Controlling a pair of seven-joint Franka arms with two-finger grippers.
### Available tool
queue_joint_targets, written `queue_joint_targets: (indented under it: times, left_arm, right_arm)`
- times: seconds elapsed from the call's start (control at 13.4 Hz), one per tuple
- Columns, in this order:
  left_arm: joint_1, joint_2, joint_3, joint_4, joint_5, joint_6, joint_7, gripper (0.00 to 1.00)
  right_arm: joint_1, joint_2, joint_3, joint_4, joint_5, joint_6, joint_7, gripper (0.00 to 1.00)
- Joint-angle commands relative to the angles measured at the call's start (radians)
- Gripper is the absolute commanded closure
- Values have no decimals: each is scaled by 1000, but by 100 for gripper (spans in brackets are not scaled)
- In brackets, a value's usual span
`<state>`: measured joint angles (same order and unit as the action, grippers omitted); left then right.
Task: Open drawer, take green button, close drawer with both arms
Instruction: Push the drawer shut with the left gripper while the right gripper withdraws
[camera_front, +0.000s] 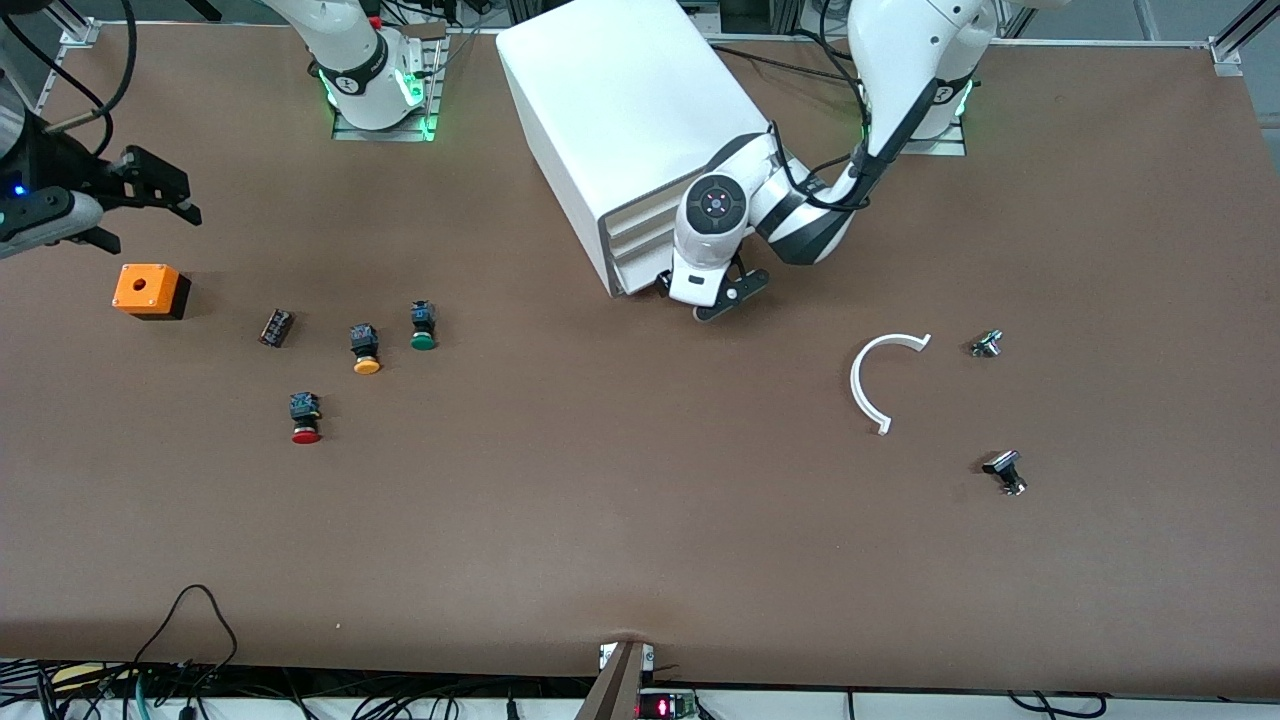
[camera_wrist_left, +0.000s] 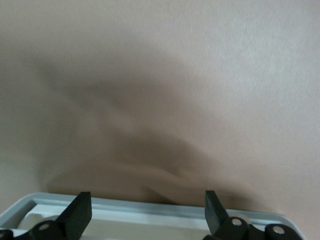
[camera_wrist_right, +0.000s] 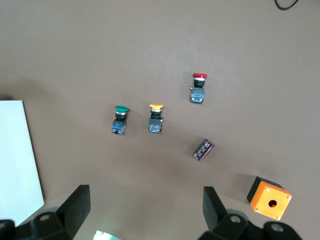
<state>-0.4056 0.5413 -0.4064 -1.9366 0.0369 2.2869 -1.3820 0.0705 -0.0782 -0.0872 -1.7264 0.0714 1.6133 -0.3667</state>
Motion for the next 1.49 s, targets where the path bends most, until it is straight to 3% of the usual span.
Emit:
queue_joint_targets:
  times: [0.0, 0.82, 1.42]
  left_arm:
    - [-15, -35, -2, -33, 24, 2, -41, 1]
    - [-26, -38, 1, -10, 23, 0, -72, 1]
    - [209, -145, 9, 163, 136, -175, -65, 1]
  right_arm:
    - [0, -25, 6, 14, -31, -35, 18, 0]
    - [-1, -14, 7, 73, -71, -75, 69, 0]
    - [-1, 3, 1, 89, -62, -21, 78, 0]
